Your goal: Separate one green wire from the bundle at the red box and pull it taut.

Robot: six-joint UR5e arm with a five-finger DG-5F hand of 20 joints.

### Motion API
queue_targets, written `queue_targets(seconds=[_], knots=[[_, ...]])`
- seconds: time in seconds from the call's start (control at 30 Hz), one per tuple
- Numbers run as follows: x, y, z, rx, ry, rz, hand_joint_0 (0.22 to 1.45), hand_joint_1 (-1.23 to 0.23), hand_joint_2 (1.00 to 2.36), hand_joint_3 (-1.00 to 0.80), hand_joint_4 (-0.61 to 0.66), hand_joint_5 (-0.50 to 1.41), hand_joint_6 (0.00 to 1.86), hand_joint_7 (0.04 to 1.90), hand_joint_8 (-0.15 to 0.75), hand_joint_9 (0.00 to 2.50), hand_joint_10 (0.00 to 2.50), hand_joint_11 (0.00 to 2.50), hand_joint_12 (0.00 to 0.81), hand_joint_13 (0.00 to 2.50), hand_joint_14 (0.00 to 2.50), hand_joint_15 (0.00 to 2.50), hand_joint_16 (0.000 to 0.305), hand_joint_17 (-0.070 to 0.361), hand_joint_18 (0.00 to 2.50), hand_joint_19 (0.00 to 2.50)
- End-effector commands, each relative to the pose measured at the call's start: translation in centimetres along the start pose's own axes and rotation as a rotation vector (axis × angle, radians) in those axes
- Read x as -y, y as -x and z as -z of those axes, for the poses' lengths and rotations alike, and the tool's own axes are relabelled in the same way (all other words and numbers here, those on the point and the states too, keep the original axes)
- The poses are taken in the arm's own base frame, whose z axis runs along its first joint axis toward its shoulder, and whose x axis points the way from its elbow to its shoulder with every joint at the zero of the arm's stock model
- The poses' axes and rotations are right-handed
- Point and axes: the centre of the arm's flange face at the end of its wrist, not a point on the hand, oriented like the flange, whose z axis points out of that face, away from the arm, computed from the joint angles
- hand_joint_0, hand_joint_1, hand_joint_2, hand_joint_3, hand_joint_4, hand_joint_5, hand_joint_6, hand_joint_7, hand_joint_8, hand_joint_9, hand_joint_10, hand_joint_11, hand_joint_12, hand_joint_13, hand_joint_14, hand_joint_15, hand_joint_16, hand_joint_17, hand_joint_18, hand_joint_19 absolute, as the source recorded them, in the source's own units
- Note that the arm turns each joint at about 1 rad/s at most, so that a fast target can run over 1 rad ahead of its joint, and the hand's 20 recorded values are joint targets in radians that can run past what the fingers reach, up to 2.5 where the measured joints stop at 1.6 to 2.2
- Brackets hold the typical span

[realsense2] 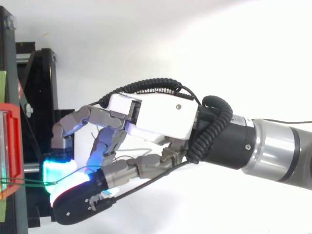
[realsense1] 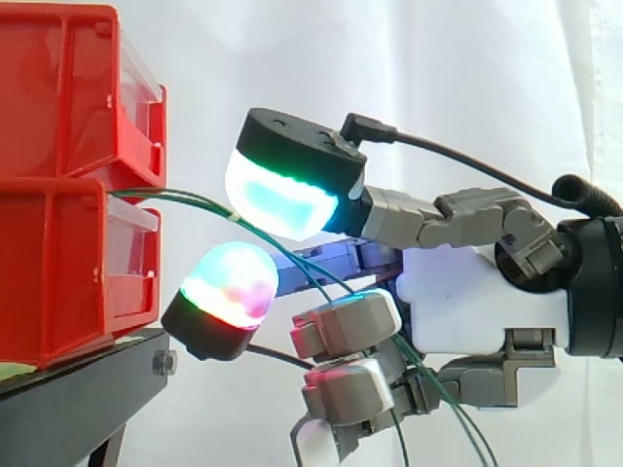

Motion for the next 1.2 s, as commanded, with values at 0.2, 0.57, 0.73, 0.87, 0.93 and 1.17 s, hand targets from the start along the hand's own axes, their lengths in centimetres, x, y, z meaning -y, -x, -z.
queue_targets(seconds=[0.2,0.57,0.73,0.87,0.93,1.17], knots=[[-2.2,0.7,-0.4,0.003,-0.034,0.009,0.61,-0.63,1.01,-0.39,0.13,-0.18,0.91,0.98,0.254,1.4,0.0,1.54,0.357,1.36,0.02,1.15,0.051,0.114,0.88,0.7],[-2.3,0.8,-0.4,0.004,-0.044,0.006,0.64,-0.75,1.02,-0.2,0.04,-0.18,0.94,1.03,0.262,1.4,0.0,1.57,0.362,1.35,0.02,1.15,0.051,0.116,0.89,0.7],[-2.2,0.9,-0.3,0.007,-0.048,0.005,0.66,-0.79,1.02,-0.24,0.05,-0.18,0.94,0.99,0.265,1.39,0.03,1.58,0.357,1.34,0.03,1.15,0.051,0.114,0.87,0.69],[-2.2,0.9,-0.3,0.007,-0.048,-0.001,0.67,-0.82,1.01,-0.32,0.07,-0.18,0.94,0.97,0.26,1.39,0.02,1.57,0.351,1.32,0.03,1.14,0.05,0.113,0.86,0.68],[-2.3,1.0,-0.4,0.009,-0.047,-0.002,0.67,-0.83,1.01,-0.37,0.08,-0.18,0.94,0.96,0.261,1.39,0.02,1.57,0.355,1.32,0.03,1.14,0.05,0.112,0.86,0.69],[-2.3,0.5,-0.3,0.003,-0.043,-0.001,0.59,-0.67,1.0,-0.5,0.11,-0.17,0.93,0.98,0.267,1.43,0.0,1.58,0.361,1.34,0.03,1.11,0.05,0.111,0.86,0.7]])
